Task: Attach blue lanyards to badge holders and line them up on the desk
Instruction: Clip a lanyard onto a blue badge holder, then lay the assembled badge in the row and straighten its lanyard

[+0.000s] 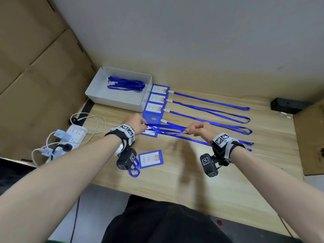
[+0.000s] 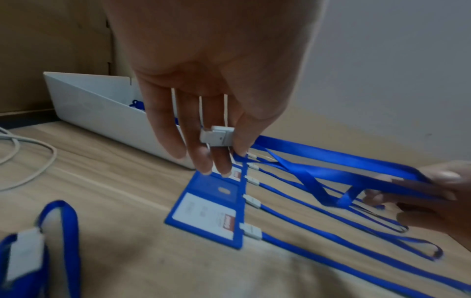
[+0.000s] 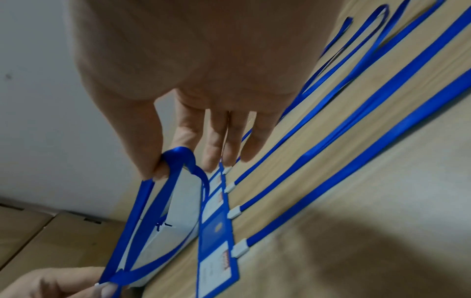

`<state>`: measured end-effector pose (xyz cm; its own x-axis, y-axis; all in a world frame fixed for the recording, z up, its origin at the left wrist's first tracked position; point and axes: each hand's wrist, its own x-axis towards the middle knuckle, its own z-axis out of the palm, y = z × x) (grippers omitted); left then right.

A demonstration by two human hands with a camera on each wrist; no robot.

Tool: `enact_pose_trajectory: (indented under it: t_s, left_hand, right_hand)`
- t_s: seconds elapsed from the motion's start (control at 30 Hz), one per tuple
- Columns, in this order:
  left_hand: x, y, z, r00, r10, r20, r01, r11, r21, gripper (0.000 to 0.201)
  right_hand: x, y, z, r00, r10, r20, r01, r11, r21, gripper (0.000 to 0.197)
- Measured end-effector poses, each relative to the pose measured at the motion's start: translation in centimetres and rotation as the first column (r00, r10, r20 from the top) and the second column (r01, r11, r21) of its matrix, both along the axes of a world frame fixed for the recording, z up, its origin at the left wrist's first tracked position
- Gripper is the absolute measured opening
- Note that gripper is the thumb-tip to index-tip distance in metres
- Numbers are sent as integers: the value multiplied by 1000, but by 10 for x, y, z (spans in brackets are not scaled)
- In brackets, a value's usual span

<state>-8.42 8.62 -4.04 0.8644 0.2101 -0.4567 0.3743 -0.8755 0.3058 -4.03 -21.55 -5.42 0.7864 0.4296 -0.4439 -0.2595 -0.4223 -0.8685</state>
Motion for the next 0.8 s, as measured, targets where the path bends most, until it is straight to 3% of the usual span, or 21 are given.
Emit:
enact_pose_trajectory:
  t_s: [0.2, 0.3, 0.43, 0.67, 0.8]
  left_hand:
    - [31, 81, 5, 999, 42, -6, -43, 997, -57, 16]
    - [55, 123, 5, 999, 30, 19, -29, 998, -50, 17]
    - [84, 176, 11, 998, -14, 62, 15, 1000, -12, 14]
    - [130, 249, 5, 993, -74, 94, 74, 997, 4, 21]
    - [155, 270, -4, 990, -124, 68, 125, 992, -13, 13]
  right_hand:
    - [34, 85, 16, 1000, 6, -7, -6, 1000, 10, 12]
    - [49, 129, 26, 1000, 4, -19, -4, 1000, 21, 19]
    - [72, 184, 21, 995, -97, -35, 98, 995, 11, 28]
    - [115, 251, 13, 967, -249, 59, 254, 962, -105, 24]
    - [141, 282, 8, 965, -261, 35, 264, 954, -141, 23]
